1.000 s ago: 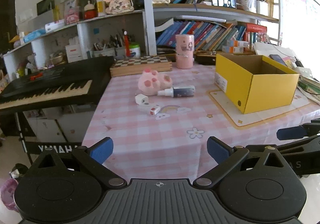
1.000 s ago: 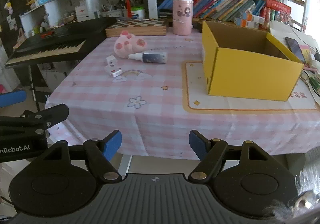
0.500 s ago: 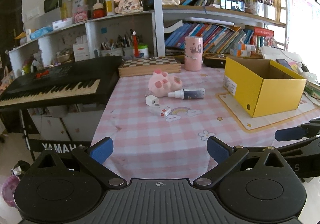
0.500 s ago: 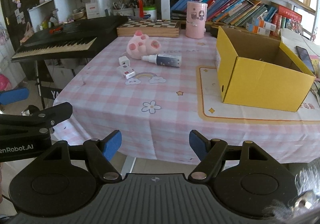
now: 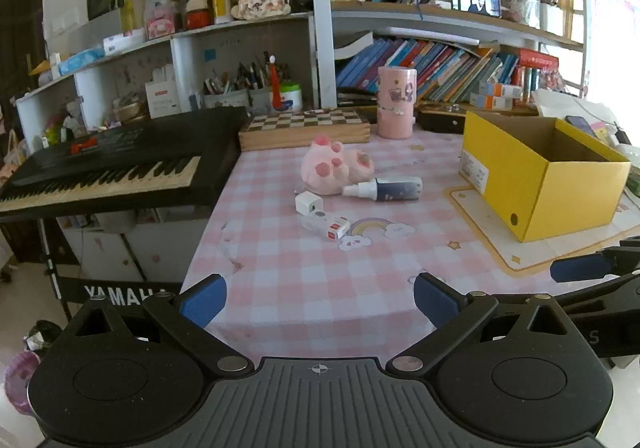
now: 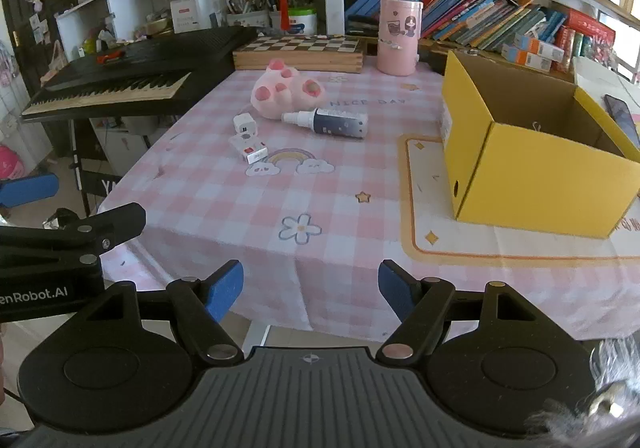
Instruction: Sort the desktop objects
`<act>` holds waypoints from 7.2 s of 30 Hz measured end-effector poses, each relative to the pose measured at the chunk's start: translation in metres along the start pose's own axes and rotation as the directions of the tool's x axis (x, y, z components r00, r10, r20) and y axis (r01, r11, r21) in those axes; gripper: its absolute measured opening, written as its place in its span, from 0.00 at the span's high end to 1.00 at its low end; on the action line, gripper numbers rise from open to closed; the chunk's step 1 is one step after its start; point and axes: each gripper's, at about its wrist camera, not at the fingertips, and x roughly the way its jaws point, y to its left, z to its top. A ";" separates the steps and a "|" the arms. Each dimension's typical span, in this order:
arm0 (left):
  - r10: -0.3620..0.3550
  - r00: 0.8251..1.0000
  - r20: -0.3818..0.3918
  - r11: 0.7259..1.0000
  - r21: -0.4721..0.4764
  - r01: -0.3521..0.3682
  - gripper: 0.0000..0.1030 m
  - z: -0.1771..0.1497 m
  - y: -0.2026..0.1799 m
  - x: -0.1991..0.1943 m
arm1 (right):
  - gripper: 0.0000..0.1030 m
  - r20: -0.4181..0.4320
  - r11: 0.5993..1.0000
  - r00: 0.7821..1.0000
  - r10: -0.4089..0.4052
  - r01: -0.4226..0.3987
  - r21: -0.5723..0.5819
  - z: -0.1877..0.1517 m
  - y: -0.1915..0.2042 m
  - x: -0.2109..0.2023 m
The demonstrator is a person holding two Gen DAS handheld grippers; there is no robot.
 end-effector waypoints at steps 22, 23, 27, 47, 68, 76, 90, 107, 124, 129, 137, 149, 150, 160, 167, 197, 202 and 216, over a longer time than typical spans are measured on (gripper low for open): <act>0.105 0.993 -0.056 0.990 -0.086 -0.109 0.02 0.053 -0.012 0.080 | 0.30 0.004 0.995 0.998 0.066 -0.066 -0.079 0.089 -0.047 0.074; 0.110 0.992 -0.060 0.989 -0.090 -0.115 0.02 0.055 -0.013 0.084 | 0.30 0.006 0.994 0.997 0.072 -0.072 -0.080 0.094 -0.050 0.078; 0.136 0.987 -0.083 0.984 -0.107 -0.145 0.02 0.062 -0.015 0.100 | 0.30 0.008 0.990 0.995 0.101 -0.100 -0.101 0.113 -0.056 0.092; 0.177 0.970 -0.168 0.961 -0.181 -0.207 0.05 0.077 -0.021 0.175 | 0.32 -0.192 0.861 0.961 0.200 -0.266 -0.433 0.200 -0.058 0.194; 0.142 0.935 -0.324 0.958 -0.195 -0.212 0.72 0.062 -0.017 0.225 | 0.55 -0.414 0.807 0.884 0.218 -0.402 -0.432 0.193 -0.046 0.257; 0.154 0.930 -0.334 0.959 -0.177 -0.222 0.71 0.059 -0.019 0.219 | 0.59 -0.432 0.805 0.874 0.223 -0.415 -0.424 0.189 -0.043 0.258; 0.123 0.962 -0.243 0.956 -0.233 -0.181 0.73 0.074 -0.013 0.193 | 0.71 -0.351 0.849 0.896 0.273 -0.396 -0.350 0.181 -0.056 0.230; -0.010 0.999 -0.040 0.976 -0.220 0.001 0.73 0.099 -0.010 0.121 | 0.71 -0.135 0.954 0.951 0.279 -0.290 -0.076 0.167 -0.078 0.134; -0.157 0.987 -0.025 0.979 -0.138 0.153 0.73 0.066 0.003 0.064 | 0.71 -0.099 0.985 0.980 0.173 -0.171 0.026 0.096 -0.046 0.065; -0.189 0.981 -0.032 0.976 -0.114 0.184 0.73 0.051 0.008 0.045 | 0.71 -0.099 0.990 0.986 0.137 -0.133 0.043 0.071 -0.033 0.046; -0.237 0.971 -0.034 0.970 -0.064 0.234 0.73 0.035 0.012 0.018 | 0.71 -0.082 0.991 0.992 0.095 -0.086 0.106 0.036 -0.018 0.015; -0.314 0.948 -0.056 0.949 -0.012 0.314 0.73 0.016 -0.002 -0.003 | 0.71 -0.097 0.980 0.994 0.049 -0.028 0.199 -0.008 -0.015 -0.018; -0.326 0.943 -0.057 0.945 -0.002 0.327 0.73 0.016 -0.005 -0.004 | 0.71 -0.097 0.978 0.994 0.041 -0.020 0.209 -0.011 -0.017 -0.021; -0.455 0.887 -0.083 0.880 0.110 0.462 0.73 0.016 -0.048 -0.009 | 0.71 -0.094 0.939 0.993 -0.078 0.105 0.327 -0.042 -0.039 -0.055; -0.496 0.864 -0.091 0.853 0.136 0.504 0.73 0.016 -0.062 -0.010 | 0.71 -0.098 0.917 0.987 -0.126 0.153 0.369 -0.052 -0.051 -0.067; -0.529 0.842 -0.106 0.825 0.168 0.539 0.73 0.037 -0.121 0.016 | 0.71 -0.114 0.889 0.979 -0.167 0.200 0.412 -0.048 -0.113 -0.067; -0.525 0.848 -0.074 0.831 0.172 0.529 0.73 0.046 -0.139 0.021 | 0.71 -0.110 0.893 0.980 -0.167 0.198 0.405 -0.041 -0.135 -0.065; -0.472 0.881 0.042 0.871 0.173 0.459 0.73 0.085 -0.191 0.038 | 0.71 0.023 0.919 0.982 -0.189 0.169 0.357 0.012 -0.216 -0.069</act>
